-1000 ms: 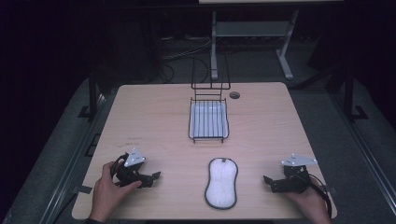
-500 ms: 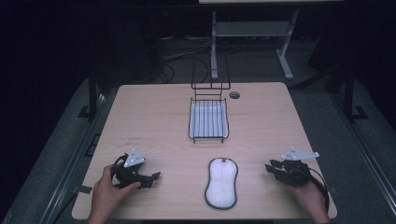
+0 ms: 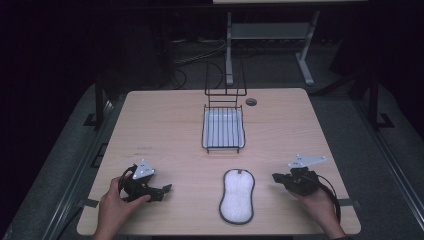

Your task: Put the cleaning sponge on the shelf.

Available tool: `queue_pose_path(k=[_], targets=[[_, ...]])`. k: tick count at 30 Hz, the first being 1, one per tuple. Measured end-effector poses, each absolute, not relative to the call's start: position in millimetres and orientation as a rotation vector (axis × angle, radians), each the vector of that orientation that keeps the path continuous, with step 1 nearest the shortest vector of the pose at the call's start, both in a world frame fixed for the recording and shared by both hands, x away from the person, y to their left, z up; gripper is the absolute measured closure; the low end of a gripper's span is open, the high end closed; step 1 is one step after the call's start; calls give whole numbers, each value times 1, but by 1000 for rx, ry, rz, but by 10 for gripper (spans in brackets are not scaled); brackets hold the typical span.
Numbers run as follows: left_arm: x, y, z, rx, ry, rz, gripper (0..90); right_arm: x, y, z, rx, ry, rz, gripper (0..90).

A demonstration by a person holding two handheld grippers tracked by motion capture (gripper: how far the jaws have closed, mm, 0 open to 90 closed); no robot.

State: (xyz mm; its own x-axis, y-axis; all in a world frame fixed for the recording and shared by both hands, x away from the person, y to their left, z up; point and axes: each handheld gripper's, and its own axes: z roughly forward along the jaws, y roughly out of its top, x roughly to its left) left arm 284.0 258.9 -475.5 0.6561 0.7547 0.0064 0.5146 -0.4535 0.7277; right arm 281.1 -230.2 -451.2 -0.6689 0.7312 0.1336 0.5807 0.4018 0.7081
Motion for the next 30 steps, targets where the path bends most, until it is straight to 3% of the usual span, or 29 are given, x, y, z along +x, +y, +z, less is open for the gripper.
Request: queue_pose_path(k=[30], targets=[[284, 259, -475, 2159, 980, 427, 130, 301, -179, -455, 1061, 2561, 1176, 897]])
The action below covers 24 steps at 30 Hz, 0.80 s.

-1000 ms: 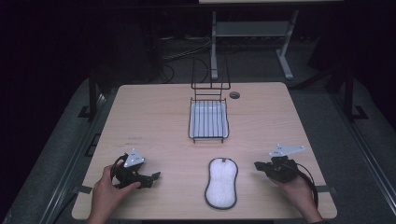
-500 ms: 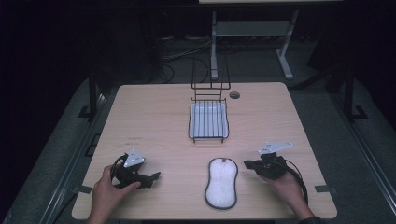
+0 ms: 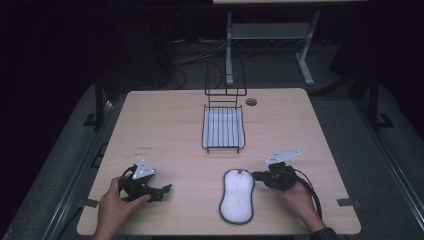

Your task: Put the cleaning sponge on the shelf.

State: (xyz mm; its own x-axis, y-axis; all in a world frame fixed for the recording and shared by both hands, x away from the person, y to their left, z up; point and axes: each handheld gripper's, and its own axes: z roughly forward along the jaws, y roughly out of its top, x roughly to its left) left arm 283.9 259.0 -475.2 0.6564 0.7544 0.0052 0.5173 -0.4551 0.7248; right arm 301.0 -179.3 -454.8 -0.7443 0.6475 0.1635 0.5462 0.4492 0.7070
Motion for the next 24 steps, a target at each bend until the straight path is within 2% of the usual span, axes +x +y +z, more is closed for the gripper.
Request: queue_pose_path(k=[24], targets=[[284, 259, -475, 2158, 980, 429, 130, 317, -147, -463, 1029, 2598, 1162, 897]])
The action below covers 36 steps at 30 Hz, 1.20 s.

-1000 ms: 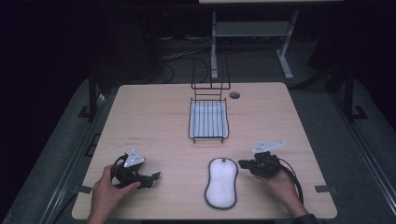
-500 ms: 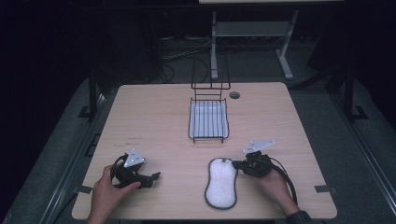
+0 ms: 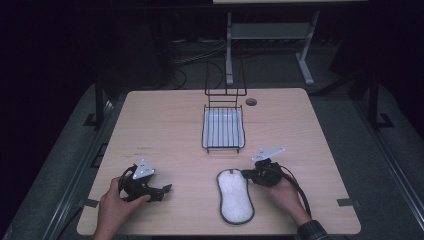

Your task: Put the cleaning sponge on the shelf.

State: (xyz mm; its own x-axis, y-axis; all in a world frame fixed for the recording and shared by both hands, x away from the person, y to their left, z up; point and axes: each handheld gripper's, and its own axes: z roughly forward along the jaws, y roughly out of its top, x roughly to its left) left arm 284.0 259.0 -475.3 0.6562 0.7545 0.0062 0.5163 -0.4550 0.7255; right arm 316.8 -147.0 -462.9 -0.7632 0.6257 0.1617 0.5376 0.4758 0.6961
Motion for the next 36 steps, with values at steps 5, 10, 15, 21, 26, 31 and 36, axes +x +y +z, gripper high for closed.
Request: queue_pose_path(k=[5, 10, 15, 21, 26, 31, 36], targets=[[284, 259, -475, 2158, 980, 429, 130, 320, -142, -464, 1024, 2596, 1170, 898], [284, 259, -475, 2158, 980, 429, 130, 320, -140, -460, 1005, 2601, 1174, 897], [284, 259, -475, 2158, 980, 429, 130, 311, -142, -452, 993, 2595, 1207, 897], [284, 259, -475, 2157, 978, 430, 130, 292, -150, -445, 994, 2600, 1224, 897], [284, 259, -475, 2160, 977, 431, 130, 274, -156, -441, 978, 2604, 1239, 897], [284, 259, -476, 2156, 979, 431, 130, 258, -158, -445, 967, 2627, 1231, 898], [284, 259, -476, 2156, 979, 431, 130, 245, -159, -448, 951, 2649, 1221, 897]])
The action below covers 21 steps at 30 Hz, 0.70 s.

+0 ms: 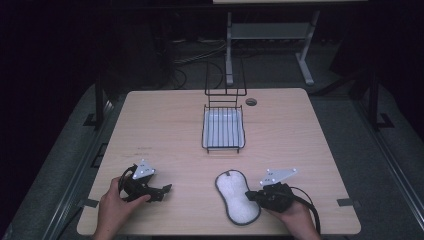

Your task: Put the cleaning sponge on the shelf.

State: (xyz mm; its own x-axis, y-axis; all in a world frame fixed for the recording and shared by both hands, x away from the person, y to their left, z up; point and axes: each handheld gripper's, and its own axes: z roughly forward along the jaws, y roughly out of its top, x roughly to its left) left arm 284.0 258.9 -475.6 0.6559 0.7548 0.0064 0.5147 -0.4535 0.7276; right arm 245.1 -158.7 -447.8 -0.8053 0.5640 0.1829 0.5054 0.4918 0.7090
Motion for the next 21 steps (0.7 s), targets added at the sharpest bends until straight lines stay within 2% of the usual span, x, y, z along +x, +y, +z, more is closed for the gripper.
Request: queue_pose_path(k=[10, 21], targets=[[284, 259, -476, 2156, 979, 431, 130, 233, -160, -453, 953, 2687, 1196, 897], [284, 259, -476, 2156, 979, 431, 130, 236, -162, -454, 961, 2683, 1169, 898]])
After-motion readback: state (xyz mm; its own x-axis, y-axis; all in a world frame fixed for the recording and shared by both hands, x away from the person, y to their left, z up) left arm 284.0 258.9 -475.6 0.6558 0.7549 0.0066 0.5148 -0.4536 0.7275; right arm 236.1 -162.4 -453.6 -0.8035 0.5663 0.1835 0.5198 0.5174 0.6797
